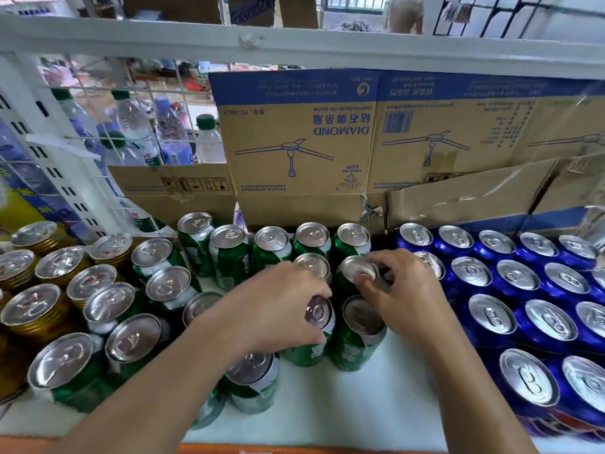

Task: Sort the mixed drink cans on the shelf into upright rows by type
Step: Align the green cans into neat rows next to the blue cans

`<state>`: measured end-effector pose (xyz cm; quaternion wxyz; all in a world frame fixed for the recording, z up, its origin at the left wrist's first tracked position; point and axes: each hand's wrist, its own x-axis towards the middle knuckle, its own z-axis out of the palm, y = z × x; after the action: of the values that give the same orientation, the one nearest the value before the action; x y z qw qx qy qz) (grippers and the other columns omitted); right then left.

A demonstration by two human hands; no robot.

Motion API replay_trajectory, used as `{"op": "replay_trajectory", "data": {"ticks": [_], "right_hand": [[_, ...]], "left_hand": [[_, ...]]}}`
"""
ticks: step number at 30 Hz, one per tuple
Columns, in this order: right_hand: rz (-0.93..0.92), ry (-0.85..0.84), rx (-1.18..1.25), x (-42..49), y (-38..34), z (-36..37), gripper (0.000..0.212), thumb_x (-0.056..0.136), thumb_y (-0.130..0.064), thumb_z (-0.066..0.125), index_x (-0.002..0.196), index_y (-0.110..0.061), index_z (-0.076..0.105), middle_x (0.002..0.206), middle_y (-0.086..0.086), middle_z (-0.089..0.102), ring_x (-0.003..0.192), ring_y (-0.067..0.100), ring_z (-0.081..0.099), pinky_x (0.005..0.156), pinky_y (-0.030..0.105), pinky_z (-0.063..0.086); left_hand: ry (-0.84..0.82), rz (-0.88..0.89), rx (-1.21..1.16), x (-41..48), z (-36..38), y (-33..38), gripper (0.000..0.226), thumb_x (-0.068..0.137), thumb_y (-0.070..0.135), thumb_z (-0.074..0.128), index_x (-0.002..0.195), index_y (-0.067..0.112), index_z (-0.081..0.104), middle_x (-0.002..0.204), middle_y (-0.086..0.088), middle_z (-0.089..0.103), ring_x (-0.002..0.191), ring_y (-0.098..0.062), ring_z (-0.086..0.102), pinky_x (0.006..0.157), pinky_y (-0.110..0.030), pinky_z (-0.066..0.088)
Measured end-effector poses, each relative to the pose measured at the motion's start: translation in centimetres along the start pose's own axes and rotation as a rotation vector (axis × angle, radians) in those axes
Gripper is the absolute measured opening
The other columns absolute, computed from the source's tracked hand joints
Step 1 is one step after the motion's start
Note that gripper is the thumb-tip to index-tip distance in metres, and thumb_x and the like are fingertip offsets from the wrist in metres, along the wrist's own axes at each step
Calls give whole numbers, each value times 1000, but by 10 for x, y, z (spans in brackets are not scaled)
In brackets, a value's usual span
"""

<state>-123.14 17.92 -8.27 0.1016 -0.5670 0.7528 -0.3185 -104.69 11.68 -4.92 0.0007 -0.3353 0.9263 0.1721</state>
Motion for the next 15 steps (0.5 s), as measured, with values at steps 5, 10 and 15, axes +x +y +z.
{"op": "replay_trajectory", "data": {"ticks": [5,10,15], "right_hand": [[-94,-54,43,-16,4,15,37,87,-22,69,122,-13,62,125,5,54,112,15,46,86,6,27],[-41,-182,50,-22,6,24,46,96,-32,54,140,-22,46,161,-1,18,146,10,15,93,11,22],[-46,-243,13,-22,6,14,52,94,-42,56,142,-29,43,163,-2,11,146,15,22,99,25,33]], "left_hand": [[12,-14,4,2,18,-3,51,76,45,74,122,25,61,119,8,61,116,-13,49,96,-32,43],[53,7,-25,-1,19,-3,61,80,42,73,135,25,52,131,12,49,121,-4,39,95,-13,28],[64,-75,-104,-8,23,-8,69,74,44,78,134,30,49,121,17,43,106,2,40,84,-10,29]]}}
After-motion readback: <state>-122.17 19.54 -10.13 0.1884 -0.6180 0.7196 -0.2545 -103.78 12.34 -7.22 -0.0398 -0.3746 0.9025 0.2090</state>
